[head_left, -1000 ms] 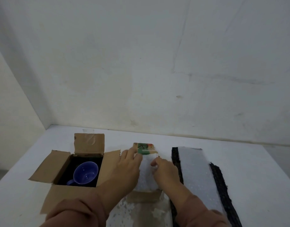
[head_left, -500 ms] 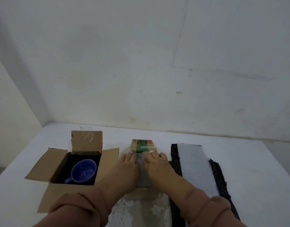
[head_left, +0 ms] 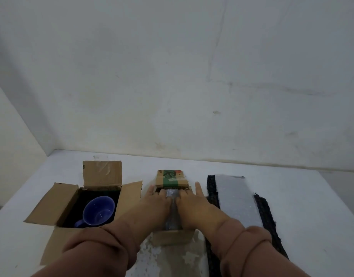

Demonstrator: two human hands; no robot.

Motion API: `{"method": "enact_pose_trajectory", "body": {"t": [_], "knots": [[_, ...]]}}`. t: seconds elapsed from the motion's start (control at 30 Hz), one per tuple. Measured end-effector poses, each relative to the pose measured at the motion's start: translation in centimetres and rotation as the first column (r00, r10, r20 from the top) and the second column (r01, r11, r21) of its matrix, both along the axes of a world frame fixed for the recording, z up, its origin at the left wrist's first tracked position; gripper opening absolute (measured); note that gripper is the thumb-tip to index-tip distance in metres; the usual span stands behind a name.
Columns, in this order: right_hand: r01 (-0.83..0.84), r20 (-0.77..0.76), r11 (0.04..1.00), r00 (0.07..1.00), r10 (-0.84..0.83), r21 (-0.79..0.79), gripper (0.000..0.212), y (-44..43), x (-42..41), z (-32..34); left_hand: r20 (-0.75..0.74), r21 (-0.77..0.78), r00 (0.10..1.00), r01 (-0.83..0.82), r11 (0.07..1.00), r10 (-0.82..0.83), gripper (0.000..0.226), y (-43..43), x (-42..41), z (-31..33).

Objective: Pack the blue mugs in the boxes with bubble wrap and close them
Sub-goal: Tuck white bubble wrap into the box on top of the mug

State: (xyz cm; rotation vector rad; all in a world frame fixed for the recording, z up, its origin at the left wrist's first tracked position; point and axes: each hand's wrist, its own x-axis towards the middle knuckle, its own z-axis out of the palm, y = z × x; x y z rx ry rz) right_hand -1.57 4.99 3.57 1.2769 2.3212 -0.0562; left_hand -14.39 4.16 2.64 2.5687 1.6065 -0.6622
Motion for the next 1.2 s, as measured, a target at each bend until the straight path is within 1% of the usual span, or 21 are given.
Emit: {"method": "enact_pose_trajectory", "body": {"t": [0.13, 0.2, 0.23, 0.27, 0.3, 0.33, 0.37, 0.4, 0.47, 0.5, 0.53, 0.6, 0.67, 0.8, 0.87, 0.97, 1.03, 1.07, 1.13, 1.17, 1.2], "knots": [[0.074, -0.095, 0.995, 0.992, -0.079, -0.063, 0.072, 0.0, -0.4, -0.2, 0.001, -0.052, 1.000, -0.030, 0.998, 0.030, 0.075, 0.3, 0.3, -0.1], [0.111, -0.249, 0.984, 0.958, -0.143, -0.139, 0.068, 0.0, 0.5, -0.6, 0.002, -0.062, 1.000, -0.018, 0.998, 0.018, 0.071, 0.3, 0.2, 0.2], [0.141, -0.424, 0.970, 0.880, -0.215, -0.200, 0.061, -0.2, 1.3, -0.9, 0.013, -0.061, 1.000, -0.009, 0.998, 0.010, 0.067, 0.2, 0.1, 0.3], [0.191, -0.616, 0.950, 0.726, -0.305, -0.246, 0.051, -0.5, 2.3, -1.2, 0.039, -0.059, 0.999, -0.008, 0.998, 0.010, 0.064, 0.1, -0.1, 0.2], [0.291, -0.743, 0.922, 0.552, -0.379, -0.254, 0.039, -0.9, 3.6, -1.8, 0.075, -0.052, 0.997, -0.009, 0.999, 0.013, 0.061, -0.1, -0.2, 0.2], [0.435, -0.805, 0.869, 0.415, -0.425, -0.235, 0.028, -1.3, 5.1, -2.6, 0.120, -0.041, 0.993, -0.016, 0.999, 0.021, 0.059, -0.1, -0.2, -0.1], [0.574, -0.811, 0.786, 0.334, -0.480, -0.228, 0.018, -1.8, 6.7, -3.3, 0.171, -0.031, 0.985, -0.031, 0.999, 0.036, 0.057, -0.2, -0.1, -0.3], [0.673, -0.755, 0.703, 0.333, -0.565, -0.230, 0.011, -2.3, 8.1, -4.3, 0.229, -0.045, 0.971, -0.054, 0.998, 0.062, 0.056, -0.4, 0.2, -0.5], [0.758, -0.536, 0.610, 0.424, -0.730, -0.231, 0.009, -3.6, 10.2, -6.3, 0.360, -0.098, 0.923, -0.109, 0.989, 0.137, 0.054, -0.9, 1.2, -0.9], [0.771, -0.460, 0.596, 0.456, -0.761, -0.222, 0.016, -4.1, 10.8, -7.3, 0.419, -0.123, 0.891, -0.136, 0.983, 0.176, 0.053, -1.1, 1.7, -1.1], [0.780, -0.450, 0.586, 0.452, -0.770, -0.219, 0.019, -4.5, 11.1, -7.9, 0.459, -0.135, 0.863, -0.166, 0.977, 0.210, 0.054, -1.4, 2.1, -1.3], [0.795, -0.505, 0.570, 0.412, -0.758, -0.207, 0.015, -4.8, 11.4, -8.7, 0.494, -0.144, 0.829, -0.217, 0.965, 0.260, 0.054, -1.5, 2.7, -1.8], [0.810, -0.525, 0.546, 0.376, -0.764, -0.215, 0.010, -4.6, 11.7, -9.0, 0.462, -0.163, 0.844, -0.222, 0.961, 0.273, 0.046, -1.5, 3.0, -2.0], [0.818, -0.492, 0.501, 0.326, -0.807, -0.280, 0.017, -3.9, 12.5, -8.8, 0.412, -0.080, 0.877, -0.233, 0.969, 0.245, 0.039, -2.0, 2.9, -1.7], [0.820, -0.449, 0.486, 0.327, -0.832, -0.303, 0.028, -3.6, 12.9, -8.7, 0.414, -0.125, 0.871, -0.232, 0.965, 0.263, 0.037, -2.2, 2.6, -1.7], [0.833, -0.403, 0.435, 0.288, -0.869, -0.343, 0.022, -3.4, 12.9, -7.7, 0.417, -0.186, 0.862, -0.230, 0.955, 0.289, 0.037, -1.9, 2.4, -1.4], [0.828, -0.449, 0.406, 0.215, -0.867, -0.387, 0.016, -3.4, 13.3, -6.9, 0.402, -0.227, 0.864, -0.225, 0.948, 0.302, 0.038, -1.7, 2.4, -1.0], [0.811, -0.499, 0.383, 0.132, -0.856, -0.443, 0.010, -3.5, 13.5, -6.4, 0.397, -0.246, 0.863, -0.227, 0.942, 0.312, 0.038, -1.6, 2.5, -0.7], [0.738, -0.595, 0.333, -0.115, -0.795, -0.588, 0.010, -3.8, 13.7, -4.7, 0.450, -0.270, 0.819, -0.254, 0.929, 0.355, 0.033, -1.6, 2.8, -0.3], [0.692, -0.625, 0.332, -0.219, -0.749, -0.641, 0.016, -4.0, 13.6, -3.5, 0.511, -0.284, 0.768, -0.274, 0.919, 0.387, 0.028, -1.6, 3.1, 0.1], [0.657, -0.647, 0.349, -0.281, -0.709, -0.668, 0.020, -4.0, 13.4, -2.3, 0.584, -0.303, 0.695, -0.293, 0.907, 0.419, 0.023, -1.7, 3.5, 0.6]]}}
